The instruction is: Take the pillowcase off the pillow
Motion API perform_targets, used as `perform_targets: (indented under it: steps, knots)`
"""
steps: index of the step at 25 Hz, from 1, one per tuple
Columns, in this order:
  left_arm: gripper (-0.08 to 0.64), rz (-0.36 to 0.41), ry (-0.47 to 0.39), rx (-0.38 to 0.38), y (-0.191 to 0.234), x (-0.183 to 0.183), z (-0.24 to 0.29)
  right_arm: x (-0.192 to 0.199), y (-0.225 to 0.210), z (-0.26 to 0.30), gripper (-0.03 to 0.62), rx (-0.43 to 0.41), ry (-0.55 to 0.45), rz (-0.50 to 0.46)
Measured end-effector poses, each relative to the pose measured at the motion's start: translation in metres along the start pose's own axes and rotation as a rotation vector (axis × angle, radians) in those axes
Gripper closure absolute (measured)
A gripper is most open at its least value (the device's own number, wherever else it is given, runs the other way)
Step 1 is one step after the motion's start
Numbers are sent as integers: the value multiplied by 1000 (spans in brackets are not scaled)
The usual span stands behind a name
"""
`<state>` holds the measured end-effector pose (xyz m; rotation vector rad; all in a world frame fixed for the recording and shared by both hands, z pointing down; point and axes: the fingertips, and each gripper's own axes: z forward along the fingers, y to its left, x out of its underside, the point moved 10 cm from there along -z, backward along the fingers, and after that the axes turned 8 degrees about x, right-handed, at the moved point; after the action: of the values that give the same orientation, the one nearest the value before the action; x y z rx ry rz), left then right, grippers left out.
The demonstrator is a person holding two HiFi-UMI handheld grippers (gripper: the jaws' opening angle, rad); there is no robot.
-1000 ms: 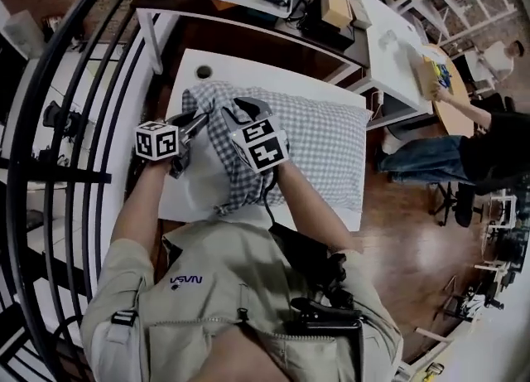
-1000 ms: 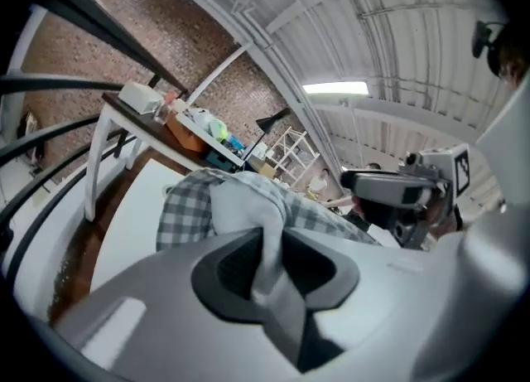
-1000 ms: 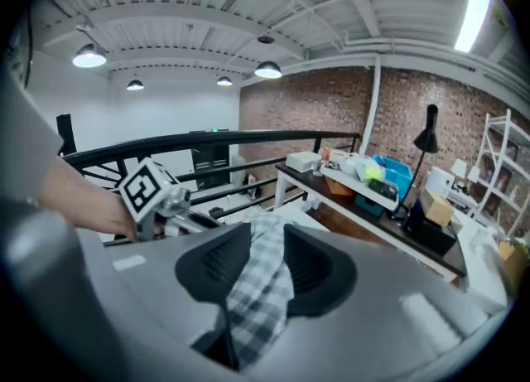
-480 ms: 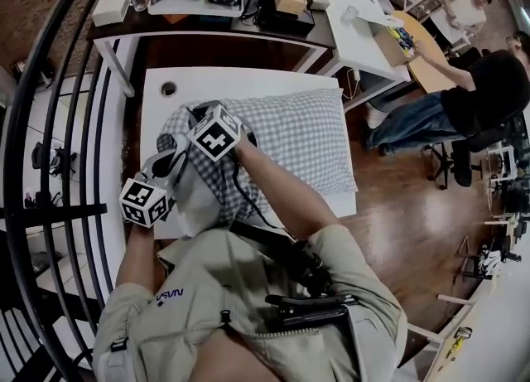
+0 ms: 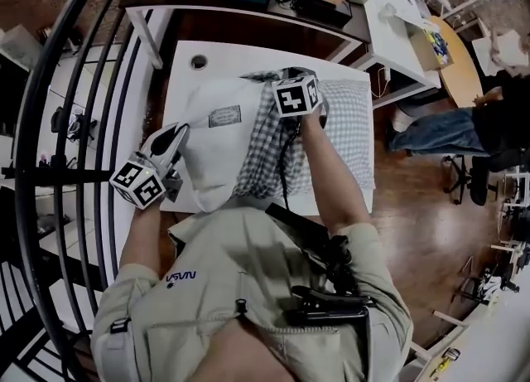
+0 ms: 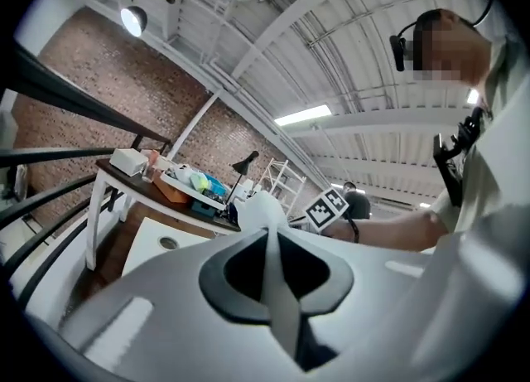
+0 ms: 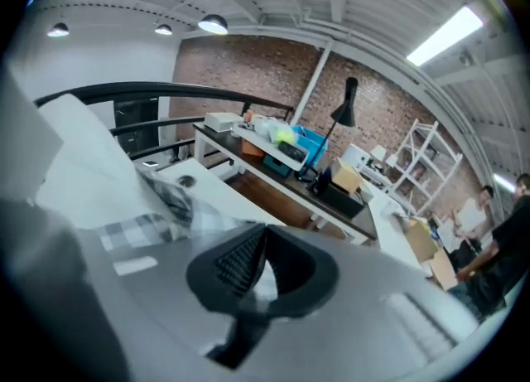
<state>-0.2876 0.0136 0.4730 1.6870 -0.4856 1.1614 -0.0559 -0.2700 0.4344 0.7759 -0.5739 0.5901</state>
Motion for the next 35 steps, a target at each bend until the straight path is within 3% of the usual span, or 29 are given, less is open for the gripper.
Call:
perform_targets:
  steps: [3,6,12,15,19,24,29,32,35]
  knots:
    - [534,-35,46,-63,28,13,16,17,6,2,586,-20,5,10]
    - [527,16,158,-110,38,23,31,23,16,-7,527,-77,-39,39]
    - [367,70,215,-143,7,25,9,49,18,-81,479,-132,-157,225]
    - [356,69,217,-161,-5,33,-8,76,27,-124,477,-165,-180,293]
    - [356,114,257,-165,-21,40,-23,121,50,-167,477,-211,-137,346]
    - [315,178,416,-63,-58,71,-24,156,87,-197,477,-254,-71,312]
    - [276,152,559,15,-88,121,-22,175,123,-212,471,-332,19,292]
    - [282,189,641,-10,-87,143,-17,186,145,-208,466,-398,94,276]
    - [379,243,676,-50,-80,148,-9,191,161,-193,465,-403,149,193]
